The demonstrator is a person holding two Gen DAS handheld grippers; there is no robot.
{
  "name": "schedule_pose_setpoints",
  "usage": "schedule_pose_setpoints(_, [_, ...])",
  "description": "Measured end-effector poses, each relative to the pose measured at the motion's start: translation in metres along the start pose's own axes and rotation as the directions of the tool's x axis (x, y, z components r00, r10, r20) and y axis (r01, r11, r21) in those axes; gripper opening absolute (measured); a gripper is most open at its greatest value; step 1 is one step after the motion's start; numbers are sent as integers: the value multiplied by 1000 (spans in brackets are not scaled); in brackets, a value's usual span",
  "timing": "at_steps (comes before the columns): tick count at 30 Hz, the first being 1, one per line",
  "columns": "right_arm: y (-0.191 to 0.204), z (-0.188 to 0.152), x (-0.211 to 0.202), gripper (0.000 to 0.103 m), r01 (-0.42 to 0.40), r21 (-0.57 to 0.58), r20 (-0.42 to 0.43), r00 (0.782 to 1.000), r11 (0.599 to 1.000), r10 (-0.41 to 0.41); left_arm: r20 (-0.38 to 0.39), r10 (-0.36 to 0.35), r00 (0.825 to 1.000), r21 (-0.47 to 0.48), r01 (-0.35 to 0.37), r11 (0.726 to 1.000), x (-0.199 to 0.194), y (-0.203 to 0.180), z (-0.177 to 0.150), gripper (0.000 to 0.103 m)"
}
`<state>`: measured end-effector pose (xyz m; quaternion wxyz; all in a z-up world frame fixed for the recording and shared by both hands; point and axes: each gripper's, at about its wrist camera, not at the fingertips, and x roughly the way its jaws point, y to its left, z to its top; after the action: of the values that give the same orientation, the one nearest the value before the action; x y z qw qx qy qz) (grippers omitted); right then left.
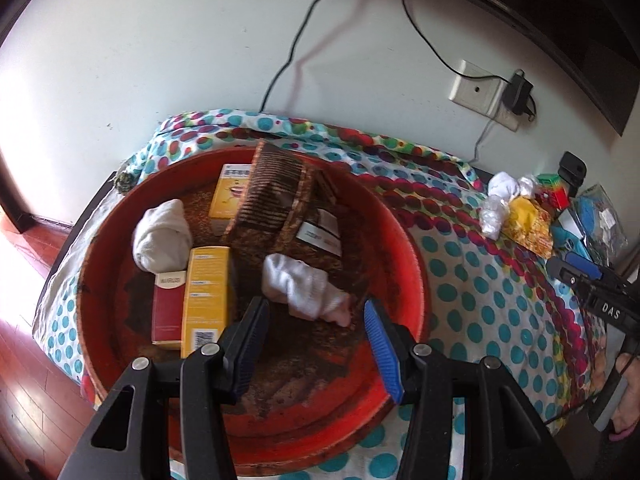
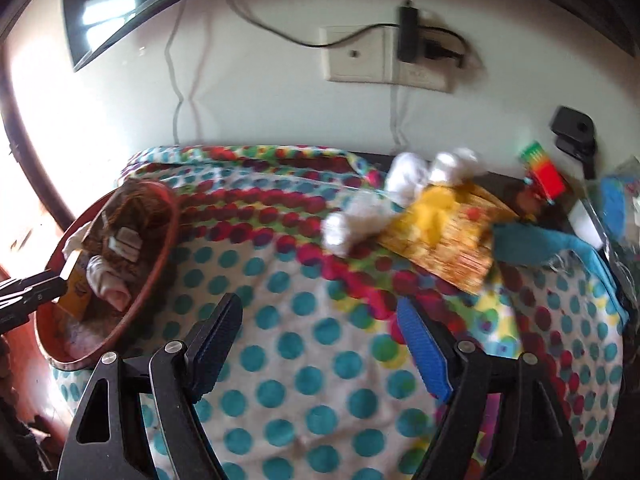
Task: Organize objects
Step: 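Grasp the clear plastic bag with the left tool while the right tool grasps the yellow chip bag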
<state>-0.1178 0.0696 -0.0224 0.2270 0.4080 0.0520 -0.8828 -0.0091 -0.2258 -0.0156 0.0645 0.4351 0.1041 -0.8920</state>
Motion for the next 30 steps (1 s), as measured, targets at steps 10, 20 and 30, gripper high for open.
schedule_pose_setpoints(10, [-102,-23,21,78,-36,230,-15,999,972,40,-106,-86,991,141,101,985,35,-89,-12,51])
schedule_pose_setpoints(20, [-125,4,63,78,-129,294,24,992,947,127,-162,-70,984,184,100,978,77,-138,14,51])
schedule_pose_setpoints(30, [-146,33,97,78,-218,353,61,976,910,210,-197,-69,978,161,101,982,129,-168,47,51])
